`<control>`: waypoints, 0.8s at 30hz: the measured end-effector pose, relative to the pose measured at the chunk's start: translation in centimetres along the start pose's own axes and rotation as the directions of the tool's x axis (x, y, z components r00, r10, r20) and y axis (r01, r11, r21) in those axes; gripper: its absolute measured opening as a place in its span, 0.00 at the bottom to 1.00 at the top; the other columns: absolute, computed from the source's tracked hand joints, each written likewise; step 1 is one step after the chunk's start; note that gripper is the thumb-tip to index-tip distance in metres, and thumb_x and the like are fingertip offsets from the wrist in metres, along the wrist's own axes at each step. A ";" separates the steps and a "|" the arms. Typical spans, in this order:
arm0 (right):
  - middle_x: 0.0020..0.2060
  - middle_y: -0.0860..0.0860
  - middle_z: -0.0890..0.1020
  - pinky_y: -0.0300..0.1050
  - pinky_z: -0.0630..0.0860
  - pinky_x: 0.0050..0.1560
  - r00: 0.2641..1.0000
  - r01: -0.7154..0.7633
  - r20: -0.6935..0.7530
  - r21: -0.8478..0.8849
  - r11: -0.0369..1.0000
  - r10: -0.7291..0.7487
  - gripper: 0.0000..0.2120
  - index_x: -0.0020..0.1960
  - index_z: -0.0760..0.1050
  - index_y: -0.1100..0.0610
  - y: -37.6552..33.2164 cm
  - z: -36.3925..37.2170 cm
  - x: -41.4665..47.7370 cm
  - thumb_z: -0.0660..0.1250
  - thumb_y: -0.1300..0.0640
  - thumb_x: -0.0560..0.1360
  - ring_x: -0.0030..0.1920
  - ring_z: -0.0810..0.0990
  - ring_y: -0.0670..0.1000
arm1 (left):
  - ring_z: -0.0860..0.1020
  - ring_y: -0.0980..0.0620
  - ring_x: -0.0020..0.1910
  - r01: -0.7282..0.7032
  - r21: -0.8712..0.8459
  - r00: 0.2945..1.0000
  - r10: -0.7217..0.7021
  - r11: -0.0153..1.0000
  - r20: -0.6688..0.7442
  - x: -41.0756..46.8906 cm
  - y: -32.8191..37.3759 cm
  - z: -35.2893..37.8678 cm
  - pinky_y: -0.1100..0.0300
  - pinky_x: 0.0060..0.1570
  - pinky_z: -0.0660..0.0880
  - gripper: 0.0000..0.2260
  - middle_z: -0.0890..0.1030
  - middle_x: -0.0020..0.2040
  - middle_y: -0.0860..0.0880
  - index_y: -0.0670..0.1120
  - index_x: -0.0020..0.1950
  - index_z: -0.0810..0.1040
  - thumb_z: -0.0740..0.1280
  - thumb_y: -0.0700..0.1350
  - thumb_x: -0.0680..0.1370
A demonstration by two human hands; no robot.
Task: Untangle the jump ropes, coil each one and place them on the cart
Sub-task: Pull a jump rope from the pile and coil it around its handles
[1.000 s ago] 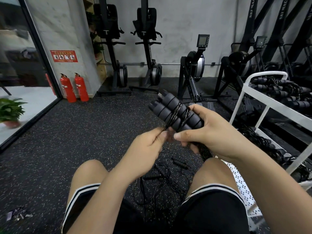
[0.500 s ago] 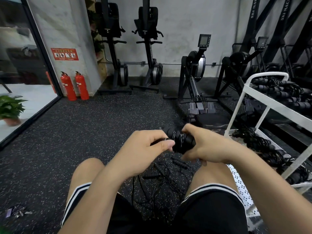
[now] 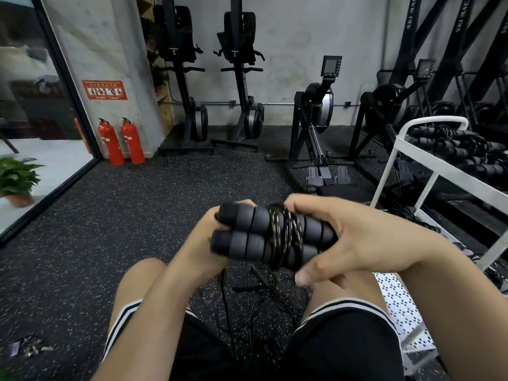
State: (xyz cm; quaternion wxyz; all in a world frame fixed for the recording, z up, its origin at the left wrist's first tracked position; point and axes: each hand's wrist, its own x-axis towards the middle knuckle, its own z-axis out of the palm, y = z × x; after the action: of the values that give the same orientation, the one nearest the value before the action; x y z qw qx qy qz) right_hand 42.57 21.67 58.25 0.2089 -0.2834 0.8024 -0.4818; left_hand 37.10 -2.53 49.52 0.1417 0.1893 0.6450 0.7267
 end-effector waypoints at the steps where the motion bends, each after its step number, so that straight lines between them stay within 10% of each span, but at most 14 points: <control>1: 0.38 0.55 0.83 0.49 0.76 0.31 0.999 0.014 -0.039 0.066 0.998 -0.012 0.21 0.56 0.72 0.59 0.0 0.0 0.2 0.80 0.71 0.73 0.38 0.84 0.53 | 0.66 0.51 0.36 -0.001 0.143 0.995 0.016 0.990 -0.100 0.1 -0.6 -0.1 0.53 0.37 0.71 0.08 0.68 0.37 0.49 0.44 0.40 0.76 0.67 0.40 0.79; 5: 0.43 0.58 0.86 0.44 0.75 0.26 0.975 0.081 -0.220 0.174 0.981 -0.041 0.23 0.60 0.71 0.64 0.2 -0.1 1.3 0.79 0.71 0.72 0.39 0.84 0.57 | 0.60 0.49 0.30 -0.074 0.365 0.989 0.117 0.928 -0.096 -0.3 -1.2 1.0 0.49 0.32 0.59 0.18 0.66 0.31 0.50 0.46 0.41 0.78 0.66 0.59 0.81; 8: 0.47 0.61 0.87 0.43 0.74 0.24 0.940 0.095 -0.341 0.227 0.969 -0.012 0.24 0.62 0.70 0.65 0.8 -0.2 2.0 0.79 0.69 0.72 0.40 0.84 0.59 | 0.62 0.55 0.28 -0.058 0.393 0.993 0.094 0.918 -0.073 -0.3 -0.2 1.9 0.57 0.31 0.60 0.14 0.66 0.31 0.56 0.59 0.47 0.83 0.61 0.59 0.87; 16: 0.33 0.54 0.86 0.44 0.73 0.23 0.810 -0.152 -0.575 -0.019 0.988 0.113 0.27 0.62 0.66 0.53 2.6 -1.1 3.2 0.81 0.60 0.75 0.24 0.79 0.49 | 0.69 0.57 0.31 -0.043 0.664 0.997 0.070 0.746 -0.015 -1.1 0.2 1.9 0.55 0.36 0.68 0.12 0.71 0.31 0.56 0.56 0.48 0.82 0.64 0.57 0.86; 24: 0.38 0.52 0.85 0.45 0.77 0.24 0.873 -0.354 -0.440 -0.272 0.895 0.212 0.27 0.59 0.68 0.49 5.4 -1.2 3.8 0.84 0.58 0.71 0.26 0.81 0.47 | 0.68 0.57 0.30 -0.112 0.646 0.985 0.170 0.755 -0.028 -1.7 1.3 1.3 0.60 0.33 0.65 0.11 0.71 0.29 0.55 0.56 0.45 0.84 0.69 0.57 0.84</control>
State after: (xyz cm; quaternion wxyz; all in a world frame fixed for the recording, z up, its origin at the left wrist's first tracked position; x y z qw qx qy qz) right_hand 37.62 21.93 53.76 0.0572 -0.0887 0.9327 -0.3448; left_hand 39.25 -2.29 50.78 -0.0140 0.2432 0.8436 0.4785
